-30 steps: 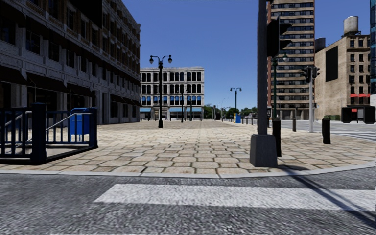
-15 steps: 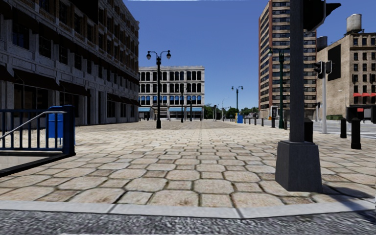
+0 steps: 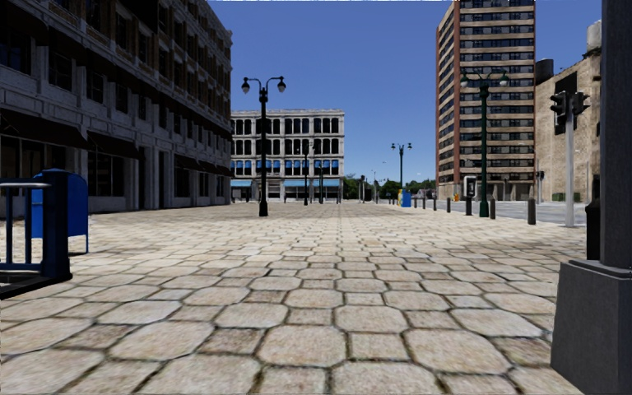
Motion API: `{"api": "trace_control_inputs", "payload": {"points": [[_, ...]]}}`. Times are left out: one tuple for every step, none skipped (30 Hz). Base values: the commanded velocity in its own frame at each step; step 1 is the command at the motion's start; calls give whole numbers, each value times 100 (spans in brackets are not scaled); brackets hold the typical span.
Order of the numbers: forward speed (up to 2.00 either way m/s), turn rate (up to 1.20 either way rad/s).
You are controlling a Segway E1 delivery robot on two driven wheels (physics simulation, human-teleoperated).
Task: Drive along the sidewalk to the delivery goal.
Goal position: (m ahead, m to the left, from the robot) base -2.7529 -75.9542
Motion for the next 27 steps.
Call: {"api": "trace_control_inputs", "payload": {"points": [[178, 0], [178, 0], [178, 0], [178, 0], [178, 0], [178, 0], [178, 0], [178, 0], [178, 0], [178, 0], [178, 0], [178, 0], [178, 0], [178, 0], [178, 0], [178, 0], [178, 0], [178, 0], [178, 0], [178, 0], [178, 0], [178, 0], [178, 0], [178, 0], [178, -14], [178, -24], [178, -27]]}}
